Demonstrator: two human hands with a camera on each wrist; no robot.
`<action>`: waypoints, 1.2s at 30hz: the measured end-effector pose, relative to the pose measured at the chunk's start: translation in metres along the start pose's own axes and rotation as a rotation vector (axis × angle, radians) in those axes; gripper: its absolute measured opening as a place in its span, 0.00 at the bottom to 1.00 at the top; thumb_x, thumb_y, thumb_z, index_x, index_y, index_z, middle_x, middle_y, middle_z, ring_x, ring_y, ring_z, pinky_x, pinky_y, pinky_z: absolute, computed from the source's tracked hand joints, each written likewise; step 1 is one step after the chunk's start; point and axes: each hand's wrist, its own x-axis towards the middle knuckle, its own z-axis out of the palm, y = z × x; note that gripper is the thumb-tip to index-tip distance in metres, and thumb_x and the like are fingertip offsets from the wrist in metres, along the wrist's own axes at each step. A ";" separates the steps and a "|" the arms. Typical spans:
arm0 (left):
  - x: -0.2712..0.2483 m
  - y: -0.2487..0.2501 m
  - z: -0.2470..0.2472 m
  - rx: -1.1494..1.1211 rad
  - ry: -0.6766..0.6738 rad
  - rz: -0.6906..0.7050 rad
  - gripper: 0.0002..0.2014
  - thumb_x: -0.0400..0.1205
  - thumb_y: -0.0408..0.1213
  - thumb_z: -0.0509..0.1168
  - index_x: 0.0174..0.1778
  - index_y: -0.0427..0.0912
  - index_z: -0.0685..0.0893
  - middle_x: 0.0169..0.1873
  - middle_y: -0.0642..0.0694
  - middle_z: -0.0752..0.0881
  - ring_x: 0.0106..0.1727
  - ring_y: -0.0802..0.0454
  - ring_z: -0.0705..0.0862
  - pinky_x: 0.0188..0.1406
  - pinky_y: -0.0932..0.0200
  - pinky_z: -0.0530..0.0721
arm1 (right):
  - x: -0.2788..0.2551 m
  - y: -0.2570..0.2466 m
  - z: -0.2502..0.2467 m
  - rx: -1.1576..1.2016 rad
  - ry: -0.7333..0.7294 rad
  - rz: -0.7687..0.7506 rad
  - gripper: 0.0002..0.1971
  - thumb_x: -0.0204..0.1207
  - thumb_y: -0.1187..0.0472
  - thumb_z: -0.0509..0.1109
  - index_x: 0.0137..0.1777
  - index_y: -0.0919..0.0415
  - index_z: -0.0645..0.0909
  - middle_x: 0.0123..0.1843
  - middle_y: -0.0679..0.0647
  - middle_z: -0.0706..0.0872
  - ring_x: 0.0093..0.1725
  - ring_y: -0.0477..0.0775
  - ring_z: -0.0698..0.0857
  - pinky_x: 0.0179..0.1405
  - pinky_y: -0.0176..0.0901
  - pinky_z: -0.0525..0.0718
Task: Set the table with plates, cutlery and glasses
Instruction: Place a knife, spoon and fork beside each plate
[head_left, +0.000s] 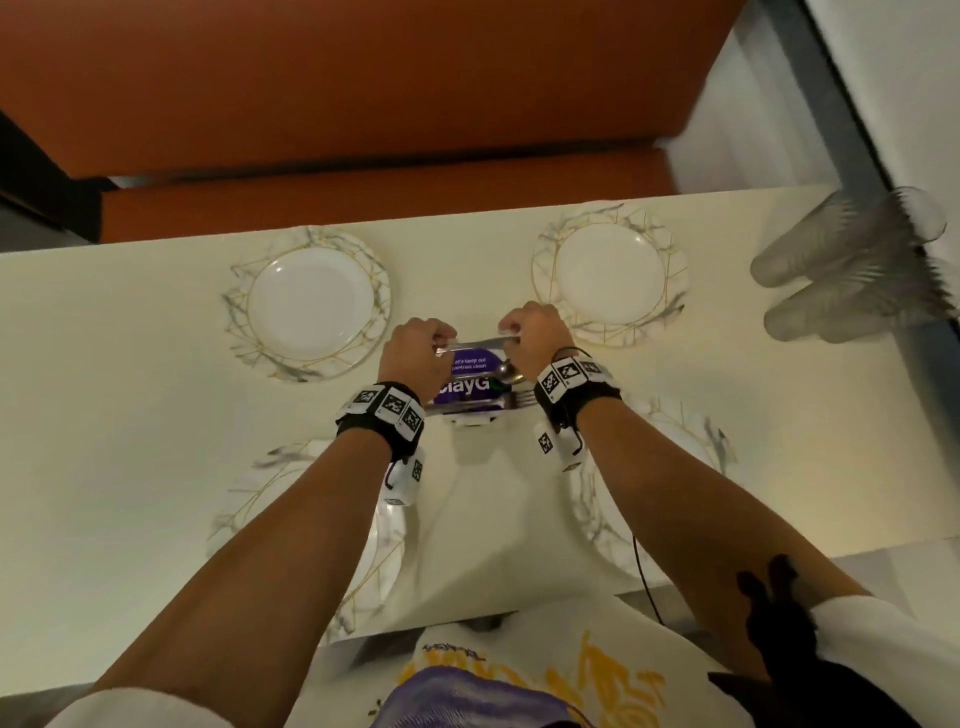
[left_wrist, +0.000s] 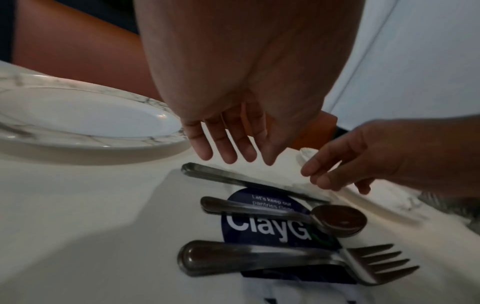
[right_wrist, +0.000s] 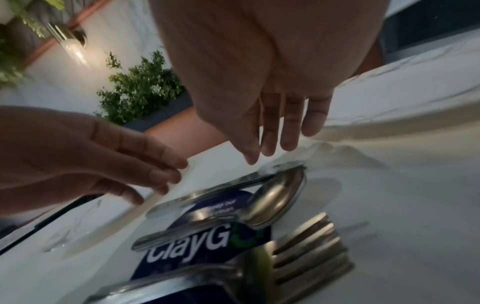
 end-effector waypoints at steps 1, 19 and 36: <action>0.006 0.003 0.005 0.103 -0.006 0.012 0.15 0.79 0.35 0.73 0.63 0.48 0.89 0.60 0.46 0.87 0.62 0.45 0.83 0.64 0.45 0.85 | 0.005 0.003 0.001 -0.020 -0.005 -0.015 0.14 0.79 0.62 0.71 0.63 0.55 0.86 0.61 0.55 0.83 0.65 0.58 0.76 0.66 0.54 0.81; 0.036 0.008 0.014 0.284 -0.110 0.072 0.11 0.78 0.24 0.74 0.52 0.44 0.92 0.48 0.42 0.90 0.55 0.42 0.85 0.57 0.41 0.86 | 0.041 0.011 -0.004 -0.276 -0.245 -0.269 0.09 0.78 0.61 0.70 0.57 0.59 0.84 0.58 0.54 0.81 0.65 0.58 0.74 0.65 0.56 0.78; 0.021 0.010 -0.008 -0.004 0.060 0.011 0.05 0.82 0.29 0.74 0.53 0.39 0.91 0.45 0.44 0.90 0.47 0.47 0.85 0.52 0.53 0.84 | 0.050 -0.016 -0.049 -0.167 0.008 -0.326 0.10 0.78 0.53 0.70 0.58 0.48 0.84 0.59 0.51 0.82 0.64 0.58 0.74 0.62 0.57 0.74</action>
